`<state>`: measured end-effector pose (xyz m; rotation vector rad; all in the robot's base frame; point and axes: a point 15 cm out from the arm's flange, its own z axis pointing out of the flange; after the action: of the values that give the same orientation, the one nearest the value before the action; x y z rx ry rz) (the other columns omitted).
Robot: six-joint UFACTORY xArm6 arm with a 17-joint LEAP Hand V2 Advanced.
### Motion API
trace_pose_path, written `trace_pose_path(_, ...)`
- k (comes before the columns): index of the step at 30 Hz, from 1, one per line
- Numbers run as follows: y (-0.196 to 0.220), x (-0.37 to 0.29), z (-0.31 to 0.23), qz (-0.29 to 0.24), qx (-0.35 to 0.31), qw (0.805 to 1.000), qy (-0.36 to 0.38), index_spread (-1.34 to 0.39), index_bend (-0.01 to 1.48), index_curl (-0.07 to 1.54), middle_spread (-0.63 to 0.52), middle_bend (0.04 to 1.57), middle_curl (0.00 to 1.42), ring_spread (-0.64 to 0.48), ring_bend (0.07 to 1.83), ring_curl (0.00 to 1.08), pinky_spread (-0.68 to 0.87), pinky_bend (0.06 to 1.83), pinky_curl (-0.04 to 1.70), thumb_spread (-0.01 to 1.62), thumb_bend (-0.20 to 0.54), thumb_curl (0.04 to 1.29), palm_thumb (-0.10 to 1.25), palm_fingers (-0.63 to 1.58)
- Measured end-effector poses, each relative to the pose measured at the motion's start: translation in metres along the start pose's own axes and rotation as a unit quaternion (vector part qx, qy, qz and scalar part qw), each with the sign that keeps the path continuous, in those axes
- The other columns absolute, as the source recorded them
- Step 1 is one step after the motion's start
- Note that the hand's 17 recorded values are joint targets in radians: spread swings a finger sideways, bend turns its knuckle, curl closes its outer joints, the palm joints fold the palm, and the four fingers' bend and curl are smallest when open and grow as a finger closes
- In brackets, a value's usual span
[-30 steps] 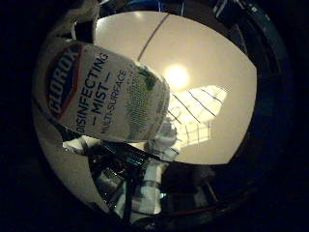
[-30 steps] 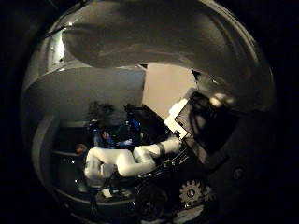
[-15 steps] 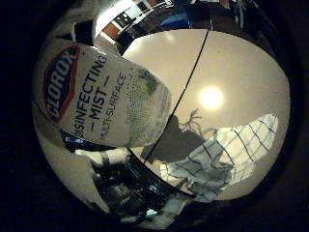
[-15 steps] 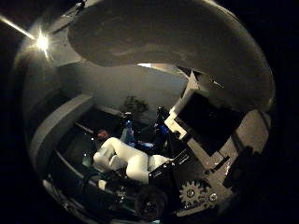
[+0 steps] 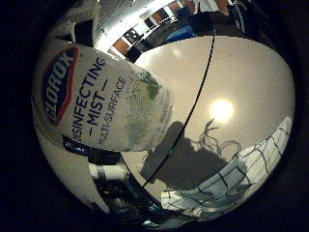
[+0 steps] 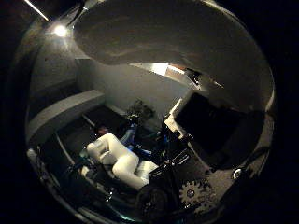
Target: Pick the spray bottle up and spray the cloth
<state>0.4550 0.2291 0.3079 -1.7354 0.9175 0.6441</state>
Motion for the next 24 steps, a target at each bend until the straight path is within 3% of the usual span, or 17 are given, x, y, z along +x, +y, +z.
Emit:
trace_pose_path(12, 0.029, 0.067, 0.012, 0.041, -0.006, 0.999, -0.006, -0.18, 1.13, 0.7, -0.07, 1.32, 0.58, -0.14, 1.45, 0.54, -0.24, 1.08, 0.99, 0.68, -0.022, 0.84, 0.98, 1.22)
trace_pose_path(24, 0.028, 0.103, 0.009, 0.051, -0.006, 0.999, -0.002, -0.18, 1.13, 0.7, -0.07, 1.33, 0.58, -0.14, 1.45, 0.54, -0.23, 1.08, 0.98, 0.68, -0.024, 0.84, 0.97, 1.22)
